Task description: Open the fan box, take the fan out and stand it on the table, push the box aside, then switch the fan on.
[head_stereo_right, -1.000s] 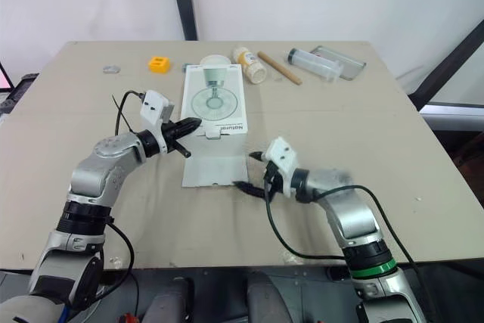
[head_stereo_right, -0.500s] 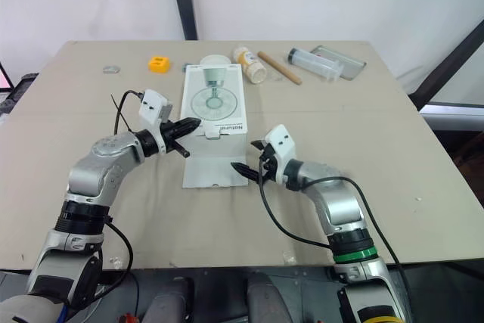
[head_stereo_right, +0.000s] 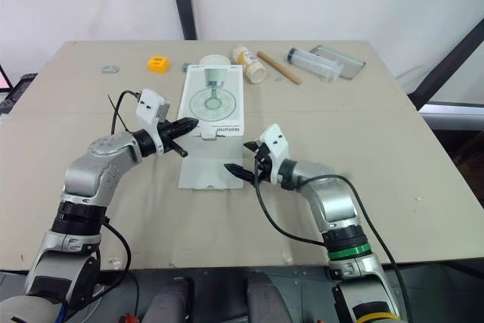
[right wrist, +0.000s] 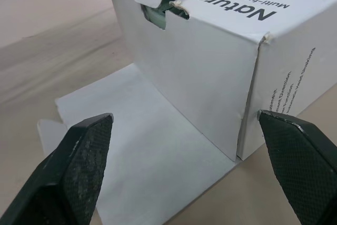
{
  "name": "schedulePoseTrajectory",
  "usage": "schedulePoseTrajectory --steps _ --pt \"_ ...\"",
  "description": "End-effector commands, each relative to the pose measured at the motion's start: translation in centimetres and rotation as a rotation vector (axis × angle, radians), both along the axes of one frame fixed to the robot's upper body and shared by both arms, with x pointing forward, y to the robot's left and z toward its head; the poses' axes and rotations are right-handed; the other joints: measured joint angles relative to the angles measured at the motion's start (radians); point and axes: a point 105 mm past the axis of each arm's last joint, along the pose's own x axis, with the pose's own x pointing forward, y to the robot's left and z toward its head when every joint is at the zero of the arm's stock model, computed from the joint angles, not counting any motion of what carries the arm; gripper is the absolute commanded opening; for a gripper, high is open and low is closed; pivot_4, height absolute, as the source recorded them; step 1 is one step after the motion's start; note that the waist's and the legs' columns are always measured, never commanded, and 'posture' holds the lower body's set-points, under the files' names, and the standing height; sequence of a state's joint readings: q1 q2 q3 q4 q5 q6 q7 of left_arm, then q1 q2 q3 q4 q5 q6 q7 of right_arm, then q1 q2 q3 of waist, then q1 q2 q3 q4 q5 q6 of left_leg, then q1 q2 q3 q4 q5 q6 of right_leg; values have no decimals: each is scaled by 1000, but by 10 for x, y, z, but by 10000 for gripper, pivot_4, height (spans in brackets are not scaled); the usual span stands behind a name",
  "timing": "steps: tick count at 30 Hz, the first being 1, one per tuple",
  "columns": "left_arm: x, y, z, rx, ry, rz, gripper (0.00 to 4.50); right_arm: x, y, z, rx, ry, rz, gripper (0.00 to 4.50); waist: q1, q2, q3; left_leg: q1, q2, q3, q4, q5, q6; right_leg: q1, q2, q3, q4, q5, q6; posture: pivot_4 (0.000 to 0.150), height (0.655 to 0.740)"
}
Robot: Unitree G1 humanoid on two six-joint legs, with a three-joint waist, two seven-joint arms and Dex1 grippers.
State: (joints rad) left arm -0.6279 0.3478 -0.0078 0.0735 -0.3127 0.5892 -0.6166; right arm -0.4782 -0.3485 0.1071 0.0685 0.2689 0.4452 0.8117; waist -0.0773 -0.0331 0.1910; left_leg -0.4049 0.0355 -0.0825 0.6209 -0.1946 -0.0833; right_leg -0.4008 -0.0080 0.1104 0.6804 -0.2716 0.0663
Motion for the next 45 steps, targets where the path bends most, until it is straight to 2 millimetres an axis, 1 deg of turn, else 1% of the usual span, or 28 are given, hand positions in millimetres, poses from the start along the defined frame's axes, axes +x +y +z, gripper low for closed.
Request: schedulePoseTrajectory --steps 1,8,19,34,38,41,45 --pt "-1 -1 -9 22 29 0 59 -13 12 11 29 -25 85 45000 0 0 0 0 0 0 0 0 0 0 0 0 0 0 0 1500 7400" --pt "-2 -3 -10 26 29 -8 59 -17 11 5 19 -5 82 45000 0 0 0 0 0 0 0 0 0 0 0 0 0 0 0 1500 7400" --pt "-1 -3 -11 30 30 -4 59 -20 13 2 24 10 90 45000 0 0 0 0 0 0 0 0 0 0 0 0 0 0 0 1500 7400" --pt "-1 -4 -7 25 20 -5 59 -42 17 27 124 -7 180 45000 1 0 0 0 0 0 0 0 0 0 0 0 0 0 0 1500 7400" --pt "2 3 2 23 -5 8 59 -48 17 39 159 -21 199 45000 1 0 0 0 0 0 0 0 0 0 0 0 0 0 0 1500 7400" --pt "4 9 15 25 -41 18 59 -53 18 45 169 -34 211 45000 1 0 0 -1 0 0 0 0 0 0 0 0 0 0 0 1500 7400" --pt "2 24 48 -12 -124 6 59 -54 19 53 180 -70 207 45000 1 0 0 -1 0 0 0 0 0 -1 0 0 0 0 0 1500 7400"
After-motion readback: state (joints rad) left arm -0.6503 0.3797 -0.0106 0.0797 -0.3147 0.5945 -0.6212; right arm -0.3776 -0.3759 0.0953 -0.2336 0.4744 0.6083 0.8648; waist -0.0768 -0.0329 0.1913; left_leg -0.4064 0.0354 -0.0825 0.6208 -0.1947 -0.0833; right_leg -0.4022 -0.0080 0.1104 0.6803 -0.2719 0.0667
